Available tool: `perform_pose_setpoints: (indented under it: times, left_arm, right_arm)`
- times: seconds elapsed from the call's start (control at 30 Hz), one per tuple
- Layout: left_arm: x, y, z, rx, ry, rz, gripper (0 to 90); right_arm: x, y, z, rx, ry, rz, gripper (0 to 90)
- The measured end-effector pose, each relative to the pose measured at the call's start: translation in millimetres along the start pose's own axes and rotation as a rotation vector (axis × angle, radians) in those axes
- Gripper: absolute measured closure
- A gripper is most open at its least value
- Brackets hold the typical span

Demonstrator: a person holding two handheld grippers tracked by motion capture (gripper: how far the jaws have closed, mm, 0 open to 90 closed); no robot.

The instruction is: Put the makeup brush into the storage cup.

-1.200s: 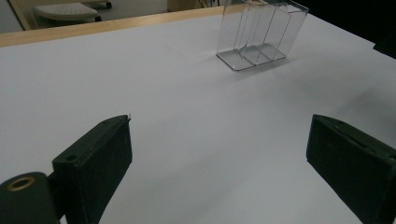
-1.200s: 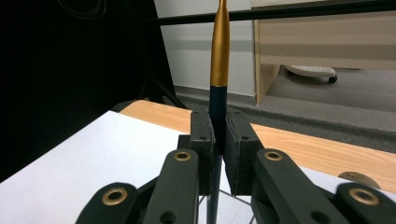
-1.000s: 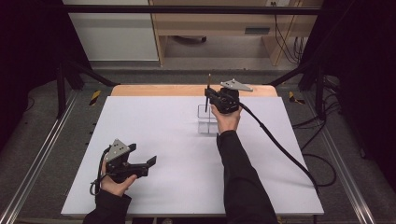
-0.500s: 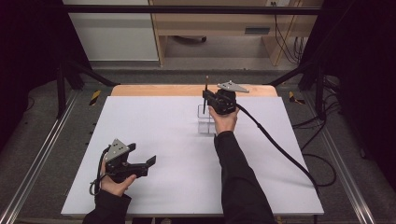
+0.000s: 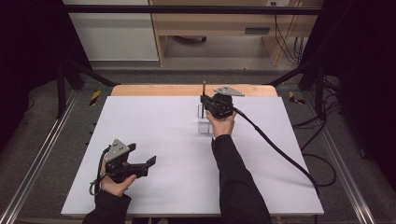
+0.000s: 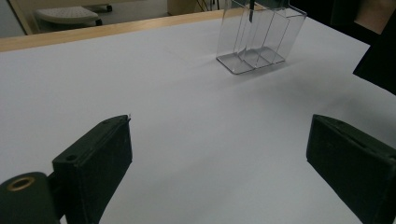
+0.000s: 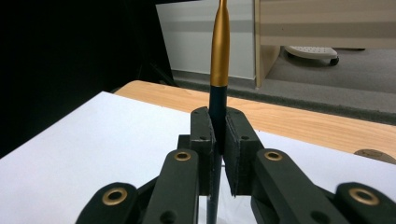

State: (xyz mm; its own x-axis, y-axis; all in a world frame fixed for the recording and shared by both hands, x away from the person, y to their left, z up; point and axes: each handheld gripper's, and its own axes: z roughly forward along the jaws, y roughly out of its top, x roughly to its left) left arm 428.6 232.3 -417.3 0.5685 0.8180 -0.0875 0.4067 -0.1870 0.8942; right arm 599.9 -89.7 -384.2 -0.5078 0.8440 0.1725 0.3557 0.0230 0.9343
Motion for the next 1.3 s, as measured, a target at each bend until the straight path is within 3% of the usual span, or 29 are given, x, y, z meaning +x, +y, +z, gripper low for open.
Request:
perform_pose_setpoints:
  times: [0.53,0.77,1.3]
  left_arm:
    - [-0.7,-0.3,0.9,0.005,0.002,0.006,6.1]
    - [-0.7,-0.4,1.1,0.005,0.004,0.005,6.1]
    - [-1.3,-1.1,2.6,0.011,0.006,0.009,6.1]
  right_arm:
    - [0.5,-18.5,7.7,0.054,-0.022,-0.004,83.6]
    - [-2.0,-26.5,7.8,0.065,-0.033,0.019,83.6]
    - [-1.2,-35.1,6.8,0.102,-0.040,0.001,82.8]
